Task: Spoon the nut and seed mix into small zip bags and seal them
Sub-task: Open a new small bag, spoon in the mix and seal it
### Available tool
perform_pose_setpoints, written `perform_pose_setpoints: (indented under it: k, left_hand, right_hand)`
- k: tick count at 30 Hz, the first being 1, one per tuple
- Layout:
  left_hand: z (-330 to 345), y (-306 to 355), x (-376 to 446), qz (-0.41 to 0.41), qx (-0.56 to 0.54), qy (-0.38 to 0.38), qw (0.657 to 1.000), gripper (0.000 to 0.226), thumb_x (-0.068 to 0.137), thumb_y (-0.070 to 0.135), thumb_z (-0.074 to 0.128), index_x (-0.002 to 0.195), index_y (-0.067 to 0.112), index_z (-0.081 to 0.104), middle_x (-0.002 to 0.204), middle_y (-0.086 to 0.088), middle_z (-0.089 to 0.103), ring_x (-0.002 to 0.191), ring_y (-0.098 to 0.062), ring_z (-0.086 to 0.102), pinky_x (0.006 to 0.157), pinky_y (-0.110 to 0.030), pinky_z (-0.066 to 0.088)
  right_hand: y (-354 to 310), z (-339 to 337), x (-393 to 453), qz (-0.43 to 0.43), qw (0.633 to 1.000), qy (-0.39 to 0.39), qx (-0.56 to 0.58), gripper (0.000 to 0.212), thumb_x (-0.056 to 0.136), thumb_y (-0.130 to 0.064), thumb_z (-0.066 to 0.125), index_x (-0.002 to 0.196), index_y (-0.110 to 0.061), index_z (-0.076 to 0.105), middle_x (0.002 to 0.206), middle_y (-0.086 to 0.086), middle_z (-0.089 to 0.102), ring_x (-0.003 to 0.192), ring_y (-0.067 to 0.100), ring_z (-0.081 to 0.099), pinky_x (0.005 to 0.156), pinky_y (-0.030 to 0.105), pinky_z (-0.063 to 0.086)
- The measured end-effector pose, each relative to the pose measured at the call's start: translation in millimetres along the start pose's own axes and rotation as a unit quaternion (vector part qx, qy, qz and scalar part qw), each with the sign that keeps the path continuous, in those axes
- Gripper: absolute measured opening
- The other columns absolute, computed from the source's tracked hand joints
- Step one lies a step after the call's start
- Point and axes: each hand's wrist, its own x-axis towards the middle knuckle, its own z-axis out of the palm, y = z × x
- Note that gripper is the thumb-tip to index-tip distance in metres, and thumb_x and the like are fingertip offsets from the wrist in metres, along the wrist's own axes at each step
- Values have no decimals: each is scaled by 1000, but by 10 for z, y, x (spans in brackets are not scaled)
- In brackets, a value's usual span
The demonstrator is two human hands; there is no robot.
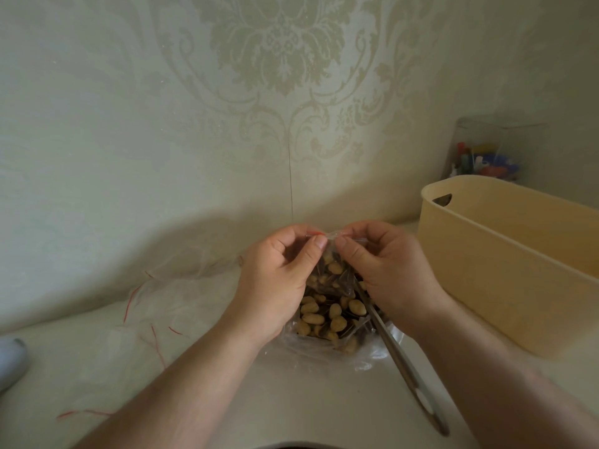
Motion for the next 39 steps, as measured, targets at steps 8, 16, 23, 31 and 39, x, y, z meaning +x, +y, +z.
perform_pose_setpoints:
  k: [8,16,23,31,39]
  left_hand:
    - [-15,-3,-1,-4,-14,-13,1000,10,97,27,69,99,27,79,98,-4,79,97,-23,75,95,-47,60]
    - [21,18,-7,-13,-12,-20,1000,15,97,24,69,94,33,80,97,-3,80,97,-21,76,92,-40,61]
    - [7,13,-10,-20,-9,-18,1000,16,100,20,67,96,29,79,96,-2,79,96,-20,76,93,-43,61]
    - [16,4,-13,-20,-12,-24,999,14,100,18,68,97,25,79,97,-4,80,97,-22,76,95,-48,60]
    - [-32,61,7,-18,-11,26,999,13,93,19,77,104,14,81,98,-2,81,98,-17,77,94,-37,60]
  right_hand:
    - [-12,-13,-6,5,999,-31,-3,7,95,-16,73,101,-14,76,91,7,80,88,24,77,80,33,65]
    - [-52,14,-31,1,1000,-20,-6,6,96,-16,71,93,-14,75,85,11,78,79,22,76,69,27,64]
    - [-40,-4,-20,5,999,-45,2,5,97,-13,70,97,-12,75,87,8,79,80,17,76,71,25,62]
    - [-49,-9,-21,-6,999,-44,-10,7,99,-12,68,96,-8,73,79,4,77,70,10,72,63,19,56]
    - [-61,-25,-3,-1,999,26,-42,4,91,-21,79,89,-19,76,81,2,78,72,13,74,63,19,58]
